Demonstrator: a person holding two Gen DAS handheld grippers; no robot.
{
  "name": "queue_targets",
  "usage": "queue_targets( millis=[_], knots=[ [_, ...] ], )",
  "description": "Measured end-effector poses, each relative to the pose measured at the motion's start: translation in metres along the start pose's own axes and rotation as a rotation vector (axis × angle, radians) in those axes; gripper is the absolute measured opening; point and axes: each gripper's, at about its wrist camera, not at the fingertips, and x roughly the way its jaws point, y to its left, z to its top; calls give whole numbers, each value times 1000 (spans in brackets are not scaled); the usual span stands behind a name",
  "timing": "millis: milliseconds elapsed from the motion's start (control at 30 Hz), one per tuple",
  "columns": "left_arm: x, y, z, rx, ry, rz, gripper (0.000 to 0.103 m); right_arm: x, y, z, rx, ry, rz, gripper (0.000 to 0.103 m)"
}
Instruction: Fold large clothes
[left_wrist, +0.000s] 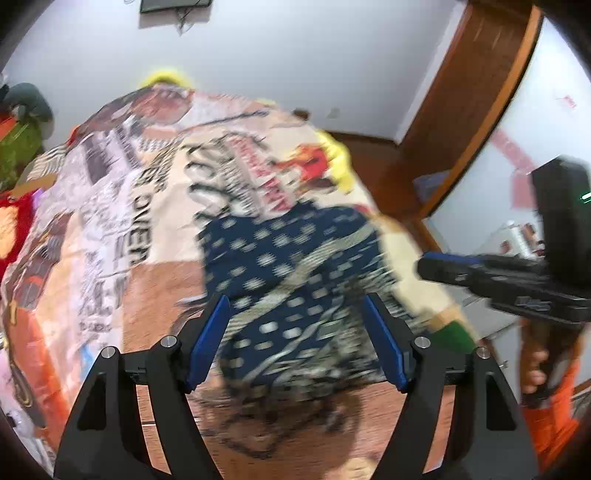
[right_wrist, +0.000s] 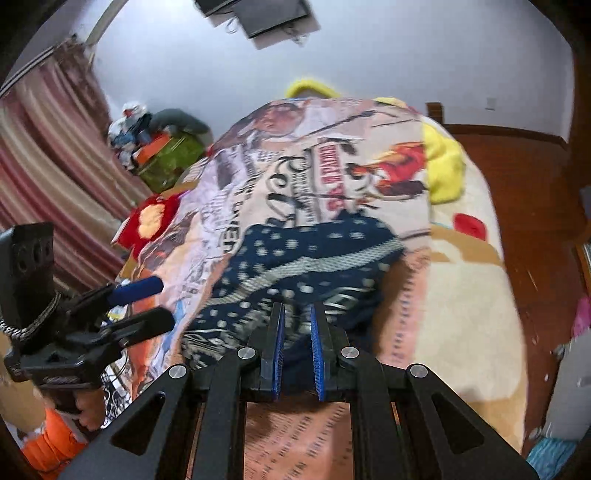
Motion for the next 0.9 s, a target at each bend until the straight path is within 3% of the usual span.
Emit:
queue_targets(
  millis=[133,233,333,467,667,700,733,767,800,833,900],
  knots=[
    [37,21,-24,-9,112,68,73,23,30,-1,-70,45,-1,10],
    [62,25,-44,-33,186,16,74,42,43,-9,-120,86,-49,10],
    [66,19,-54,-8,157,39,82,65,44,-24,-177,160,-141,10],
    [65,7,-60,56,129,60,87,80,16,-54,-221,240,-243,9],
    [64,2,-67,84,111,75,88,68,-36,-71,-70,256,-84,10],
    [63,4,-69,78,115,68,88,67,-39,-71,-52,262,-75,14],
    [62,5,-70,73,117,60,88,66,-42,-71,-42,270,-99,31],
    [60,9,-72,64,120,46,88,65,-44,-71,-46,272,-143,57],
    [57,12,-72,52,119,30,88,61,-45,-71,-63,260,-227,64],
    [54,15,-72,40,118,17,88,56,-46,-71,-82,236,-292,65],
    [46,25,-68,-11,115,-16,88,46,-47,-66,-82,213,-300,65]
  ],
)
